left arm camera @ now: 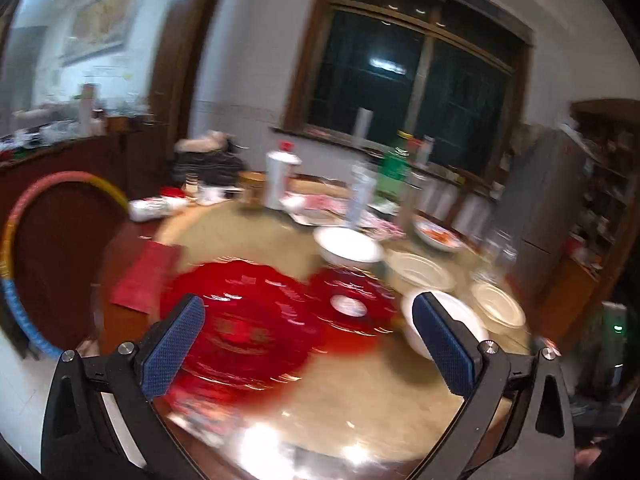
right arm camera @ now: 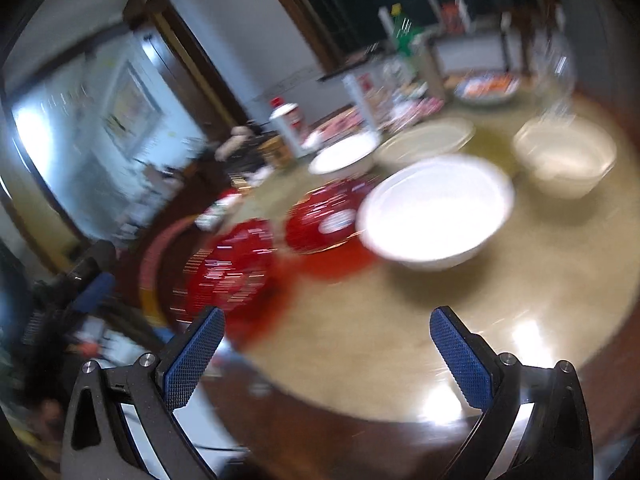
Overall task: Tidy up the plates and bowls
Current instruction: 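Reach to the large red 'THE WEDDING' bowl and close both grippers on its rim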
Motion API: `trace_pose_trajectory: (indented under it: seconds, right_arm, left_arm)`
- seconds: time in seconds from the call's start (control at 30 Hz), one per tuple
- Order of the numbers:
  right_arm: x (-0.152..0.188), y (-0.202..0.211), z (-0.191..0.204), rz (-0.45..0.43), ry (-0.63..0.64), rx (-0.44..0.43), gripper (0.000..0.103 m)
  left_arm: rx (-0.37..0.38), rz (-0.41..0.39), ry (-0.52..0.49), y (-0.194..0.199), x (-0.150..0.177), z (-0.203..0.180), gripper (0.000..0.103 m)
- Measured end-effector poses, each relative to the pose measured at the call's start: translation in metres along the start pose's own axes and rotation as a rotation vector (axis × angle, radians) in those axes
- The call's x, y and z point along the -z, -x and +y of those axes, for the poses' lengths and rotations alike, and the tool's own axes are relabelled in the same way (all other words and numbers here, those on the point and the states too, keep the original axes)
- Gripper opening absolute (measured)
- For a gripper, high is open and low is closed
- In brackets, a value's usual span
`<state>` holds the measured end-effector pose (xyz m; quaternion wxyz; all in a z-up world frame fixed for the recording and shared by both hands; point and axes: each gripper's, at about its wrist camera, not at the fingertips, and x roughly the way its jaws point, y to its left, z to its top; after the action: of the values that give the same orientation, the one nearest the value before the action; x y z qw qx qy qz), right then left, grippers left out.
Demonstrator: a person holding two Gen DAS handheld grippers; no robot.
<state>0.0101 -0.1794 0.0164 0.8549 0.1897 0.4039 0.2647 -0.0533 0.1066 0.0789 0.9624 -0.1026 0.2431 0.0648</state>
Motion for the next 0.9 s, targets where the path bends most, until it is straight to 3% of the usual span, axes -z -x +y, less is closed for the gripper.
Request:
trace_pose_trajectory:
  seconds: [0.07, 0.1, 0.23, 0.43, 0.5, 0.63, 0.7, 0.8, 0.87, 0.9]
  right_arm:
    - [-0.002, -0.011, 0.003, 0.011, -0.055, -0.106, 0.103]
    - [-0.003, -0.016, 0.006, 0.014, -0.067, -0.127, 0.103]
    - [-0.007, -0.054, 0.025, 0.093, -0.097, -0.197, 0.103]
    - [-0.017, -0.108, 0.050, 0.161, -0.139, -0.240, 0.103]
    - [-0.021, -0.124, 0.054, 0.186, -0.145, -0.239, 0.101]
    - [-0.028, -0.154, 0.063, 0.226, -0.150, -0.265, 0.091]
    - [-0.029, -0.163, 0.060, 0.241, -0.155, -0.254, 0.082]
    - [-0.030, -0.178, 0.061, 0.261, -0.144, -0.226, 0.073]
    - [-0.030, -0.184, 0.062, 0.259, -0.132, -0.196, 0.066]
    - [-0.031, -0.189, 0.062, 0.264, -0.128, -0.179, 0.062]
  left_arm:
    - [-0.008, 0.102, 0.009, -0.019, 0.004, 0.022, 0.103]
    - [-0.005, 0.122, 0.068, -0.024, 0.009, 0.039, 0.103]
    - [-0.004, 0.053, 0.259, -0.027, 0.020, 0.082, 0.103]
    - [-0.099, 0.025, 0.258, -0.049, 0.023, 0.112, 0.103]
    - [-0.107, 0.051, 0.236, -0.059, 0.025, 0.115, 0.103]
    - [-0.086, 0.136, 0.216, -0.081, 0.026, 0.118, 0.098]
    - [-0.088, 0.150, 0.219, -0.089, 0.029, 0.119, 0.093]
    - [-0.098, 0.147, 0.224, -0.094, 0.032, 0.121, 0.093]
    - [-0.089, 0.191, 0.222, -0.103, 0.033, 0.123, 0.091]
    - [-0.074, 0.221, 0.231, -0.109, 0.035, 0.124, 0.077]
